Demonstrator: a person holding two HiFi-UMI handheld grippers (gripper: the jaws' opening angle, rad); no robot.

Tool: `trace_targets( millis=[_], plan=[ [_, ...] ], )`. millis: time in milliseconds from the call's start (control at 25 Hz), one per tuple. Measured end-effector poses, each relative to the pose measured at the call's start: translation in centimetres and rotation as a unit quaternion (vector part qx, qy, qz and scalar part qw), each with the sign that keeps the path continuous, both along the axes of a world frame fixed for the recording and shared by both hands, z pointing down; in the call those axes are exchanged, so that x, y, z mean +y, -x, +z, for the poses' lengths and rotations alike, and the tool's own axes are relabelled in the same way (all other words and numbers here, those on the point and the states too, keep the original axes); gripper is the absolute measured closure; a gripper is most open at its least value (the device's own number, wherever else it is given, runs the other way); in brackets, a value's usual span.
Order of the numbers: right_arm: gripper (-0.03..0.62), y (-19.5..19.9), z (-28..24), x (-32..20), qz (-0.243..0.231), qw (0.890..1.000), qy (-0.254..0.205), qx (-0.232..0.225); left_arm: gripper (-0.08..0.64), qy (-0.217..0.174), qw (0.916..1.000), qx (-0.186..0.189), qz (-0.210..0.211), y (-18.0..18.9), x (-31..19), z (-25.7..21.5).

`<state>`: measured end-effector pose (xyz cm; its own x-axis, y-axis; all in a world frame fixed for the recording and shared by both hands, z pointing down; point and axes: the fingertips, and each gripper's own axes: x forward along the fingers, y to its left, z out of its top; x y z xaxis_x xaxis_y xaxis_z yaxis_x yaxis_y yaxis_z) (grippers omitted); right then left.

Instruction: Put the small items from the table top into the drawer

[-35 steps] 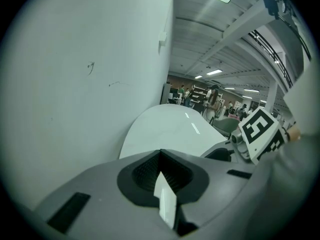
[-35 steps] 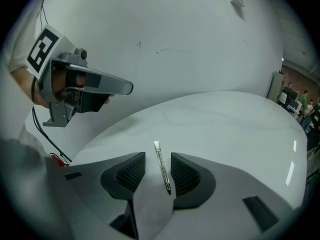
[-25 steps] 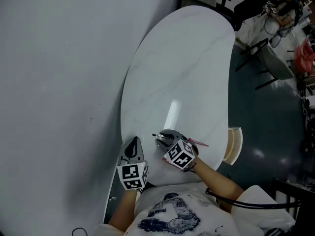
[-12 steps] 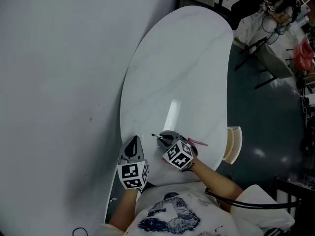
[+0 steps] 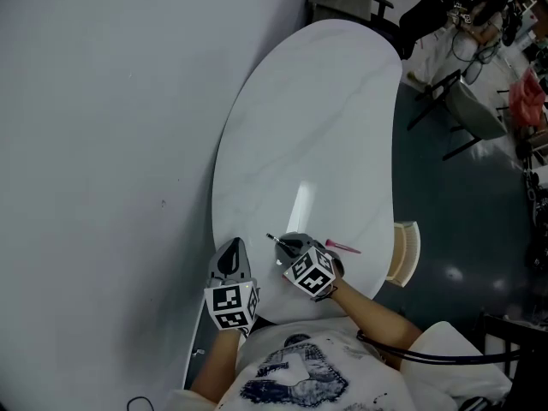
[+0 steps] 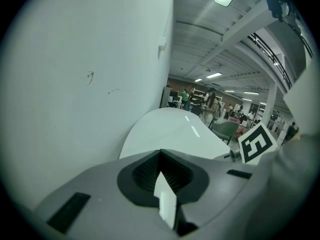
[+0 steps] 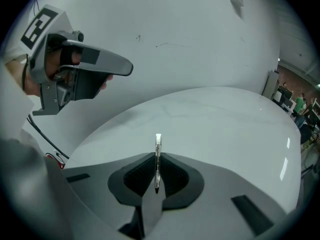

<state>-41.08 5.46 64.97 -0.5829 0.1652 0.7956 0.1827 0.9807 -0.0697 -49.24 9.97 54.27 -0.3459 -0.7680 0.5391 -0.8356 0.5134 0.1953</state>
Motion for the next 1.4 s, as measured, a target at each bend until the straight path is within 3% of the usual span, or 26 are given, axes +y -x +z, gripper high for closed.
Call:
trace_targets(
  millis=[320, 640, 920, 1240, 1400],
  plan=[
    [0.548, -2.3, -3.8, -0.5, 0.039, 0.999, -0.003, -0.029, 0.537, -0.008, 0.9996, -0.014, 0.022, -1.8, -0.6, -2.0],
    [0.548, -8.1, -7.7, -2.5, 0.113, 0.991, 0.003, -0.068, 0.537, -0.022, 0.9968, -0.031, 0.071, -6.9, -3.0, -3.7],
    [0.548, -15.8, -9.7, -5.2, 0.183, 0.979, 0.003, -0.090, 0.537, -0.020, 0.9922, -0.041, 0.116, -13.8, -5.2, -4.8],
    [0.549, -27.4, -12.0, -8.5, 0.256, 0.960, 0.008, -0.111, 0.537, -0.023, 0.9841, -0.061, 0.165, -24.5, -8.8, -7.4],
    [0.549, -32.7, -13.3, -9.8, 0.284, 0.950, 0.013, -0.129, 0.537, -0.028, 0.9832, -0.059, 0.171, -29.8, -10.2, -8.0]
  ],
)
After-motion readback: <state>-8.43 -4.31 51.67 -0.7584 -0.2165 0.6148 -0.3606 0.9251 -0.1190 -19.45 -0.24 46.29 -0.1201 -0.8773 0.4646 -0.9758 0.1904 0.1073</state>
